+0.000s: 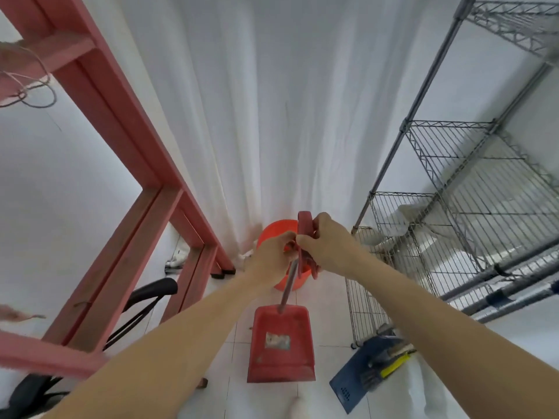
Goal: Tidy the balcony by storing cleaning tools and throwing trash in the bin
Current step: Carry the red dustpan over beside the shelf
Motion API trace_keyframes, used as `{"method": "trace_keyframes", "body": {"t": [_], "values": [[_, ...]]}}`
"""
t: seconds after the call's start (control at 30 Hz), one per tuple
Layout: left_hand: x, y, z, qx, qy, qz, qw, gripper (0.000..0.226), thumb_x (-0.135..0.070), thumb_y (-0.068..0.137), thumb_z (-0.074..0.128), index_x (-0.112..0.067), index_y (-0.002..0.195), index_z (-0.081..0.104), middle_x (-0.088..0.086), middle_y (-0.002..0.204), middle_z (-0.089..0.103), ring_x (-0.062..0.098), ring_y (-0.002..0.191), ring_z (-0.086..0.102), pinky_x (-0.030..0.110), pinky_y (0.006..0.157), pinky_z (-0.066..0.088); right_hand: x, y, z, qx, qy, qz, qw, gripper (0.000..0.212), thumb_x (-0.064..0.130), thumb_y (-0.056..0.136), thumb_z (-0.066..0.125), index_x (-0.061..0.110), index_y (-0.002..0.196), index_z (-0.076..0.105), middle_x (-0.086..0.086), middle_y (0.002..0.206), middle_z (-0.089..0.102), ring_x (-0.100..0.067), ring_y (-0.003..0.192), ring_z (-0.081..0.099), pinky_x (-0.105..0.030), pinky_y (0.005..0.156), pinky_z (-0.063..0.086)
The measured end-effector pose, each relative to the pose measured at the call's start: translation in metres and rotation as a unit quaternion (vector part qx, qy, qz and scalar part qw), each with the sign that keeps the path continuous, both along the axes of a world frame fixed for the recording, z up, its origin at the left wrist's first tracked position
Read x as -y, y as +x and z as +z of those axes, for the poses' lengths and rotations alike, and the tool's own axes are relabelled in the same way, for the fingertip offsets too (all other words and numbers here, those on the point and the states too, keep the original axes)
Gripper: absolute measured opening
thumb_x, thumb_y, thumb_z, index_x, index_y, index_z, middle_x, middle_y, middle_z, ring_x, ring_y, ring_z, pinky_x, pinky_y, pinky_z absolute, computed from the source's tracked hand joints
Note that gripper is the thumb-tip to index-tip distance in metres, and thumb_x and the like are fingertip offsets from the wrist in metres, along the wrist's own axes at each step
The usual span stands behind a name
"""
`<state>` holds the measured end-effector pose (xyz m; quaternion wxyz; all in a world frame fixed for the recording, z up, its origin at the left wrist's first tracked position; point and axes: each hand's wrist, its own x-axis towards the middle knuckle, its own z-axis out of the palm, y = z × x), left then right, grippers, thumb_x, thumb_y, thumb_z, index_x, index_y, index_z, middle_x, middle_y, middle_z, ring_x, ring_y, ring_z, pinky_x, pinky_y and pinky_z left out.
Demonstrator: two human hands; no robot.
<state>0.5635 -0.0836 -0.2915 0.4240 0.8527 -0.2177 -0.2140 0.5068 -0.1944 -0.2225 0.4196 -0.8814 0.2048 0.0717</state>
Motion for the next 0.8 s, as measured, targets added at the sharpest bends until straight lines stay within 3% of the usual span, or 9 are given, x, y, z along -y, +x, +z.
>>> {"method": "trace_keyframes", "body": {"t": [0.07, 0.13, 0.23, 0.33, 0.47, 0.5, 0.57, 0.63, 0.8], "values": [[0.016, 0.016, -0.01, -0.017, 0.002, 0.01, 1.0, 0.028, -0.001, 0.09, 0.047, -0.025, 0.082, 0.057, -0.015, 0.071, 0.056, 0.004, 0.069, 0.056, 0.006, 0.063, 0.042, 0.016, 0.019, -0.011, -0.013, -0.006, 0.004, 1.0, 0.029, 0.025, 0.09, 0.053, 0.004, 0.108, 0.044, -0.01, 0.088, 0.063, -0.025, 0.072, 0.065, -0.035, 0.064, 0.054], [0.028, 0.029, -0.014, -0.017, 0.001, 0.013, 1.0, 0.029, 0.004, 0.089, 0.048, -0.022, 0.079, 0.057, -0.014, 0.068, 0.05, 0.004, 0.065, 0.052, 0.001, 0.057, 0.039, 0.027, 0.033, -0.019, -0.028, -0.014, 0.007, 0.999, 0.031, 0.024, 0.09, 0.053, 0.004, 0.111, 0.043, -0.007, 0.086, 0.062, -0.022, 0.069, 0.063, -0.029, 0.058, 0.05], [0.042, 0.049, -0.025, -0.014, 0.007, 0.008, 1.0, 0.021, -0.003, 0.091, 0.053, -0.011, 0.107, 0.063, -0.022, 0.072, 0.04, -0.007, 0.067, 0.041, -0.002, 0.058, 0.037, 0.041, 0.053, -0.032, -0.042, 0.008, 0.01, 0.999, 0.029, 0.022, 0.09, 0.052, 0.005, 0.111, 0.042, -0.014, 0.088, 0.066, -0.03, 0.074, 0.068, -0.041, 0.067, 0.056], [0.053, 0.067, -0.041, -0.048, 0.004, -0.001, 0.999, 0.016, -0.006, 0.091, 0.052, -0.018, 0.096, 0.063, -0.015, 0.072, 0.054, 0.01, 0.073, 0.056, 0.004, 0.057, 0.039, 0.053, 0.069, -0.043, -0.061, -0.001, 0.011, 0.998, 0.027, 0.022, 0.089, 0.053, 0.007, 0.107, 0.042, -0.015, 0.088, 0.067, -0.031, 0.075, 0.068, -0.044, 0.07, 0.057], [0.066, 0.091, -0.067, -0.079, 0.0, 0.003, 0.997, 0.016, -0.01, 0.09, 0.055, -0.016, 0.099, 0.066, -0.013, 0.075, 0.059, 0.011, 0.075, 0.058, 0.018, 0.073, 0.046, 0.064, 0.089, -0.064, -0.065, 0.001, 0.004, 0.998, 0.028, 0.024, 0.087, 0.054, 0.007, 0.107, 0.043, -0.014, 0.086, 0.066, -0.032, 0.075, 0.066, -0.049, 0.072, 0.056], [0.068, 0.096, -0.071, -0.076, -0.007, 0.007, 0.997, 0.015, -0.01, 0.091, 0.055, -0.015, 0.098, 0.067, -0.015, 0.073, 0.058, 0.008, 0.072, 0.057, 0.014, 0.072, 0.044, 0.067, 0.095, -0.069, -0.066, 0.0, 0.002, 0.998, 0.029, 0.024, 0.087, 0.054, 0.008, 0.108, 0.044, -0.013, 0.087, 0.066, -0.03, 0.076, 0.066, -0.048, 0.073, 0.056], [0.073, 0.102, -0.075, -0.074, -0.016, 0.012, 0.997, 0.015, -0.01, 0.092, 0.053, -0.017, 0.097, 0.066, -0.016, 0.069, 0.057, 0.003, 0.064, 0.053, 0.009, 0.064, 0.04, 0.072, 0.103, -0.072, -0.061, 0.001, -0.007, 0.998, 0.028, 0.024, 0.087, 0.054, 0.01, 0.109, 0.045, -0.01, 0.088, 0.066, -0.026, 0.077, 0.067, -0.046, 0.075, 0.056], [0.078, 0.107, -0.075, -0.103, -0.031, 0.011, 0.994, 0.019, -0.009, 0.095, 0.049, -0.014, 0.105, 0.064, -0.011, 0.071, 0.057, 0.01, 0.066, 0.054, 0.013, 0.065, 0.04, 0.077, 0.111, -0.072, -0.055, -0.002, -0.018, 0.998, 0.027, 0.025, 0.086, 0.056, 0.011, 0.107, 0.048, -0.008, 0.089, 0.067, -0.024, 0.077, 0.069, -0.043, 0.076, 0.057], [0.077, 0.12, -0.076, -0.116, 0.014, -0.017, 0.993, 0.034, -0.022, 0.098, 0.044, -0.023, 0.132, 0.049, -0.003, 0.102, 0.066, 0.012, 0.084, 0.06, 0.02, 0.078, 0.047, 0.086, 0.119, -0.071, -0.04, -0.042, -0.024, 0.998, 0.028, 0.03, 0.087, 0.06, 0.013, 0.109, 0.055, -0.007, 0.099, 0.066, -0.018, 0.081, 0.064, -0.019, 0.06, 0.047]]}}
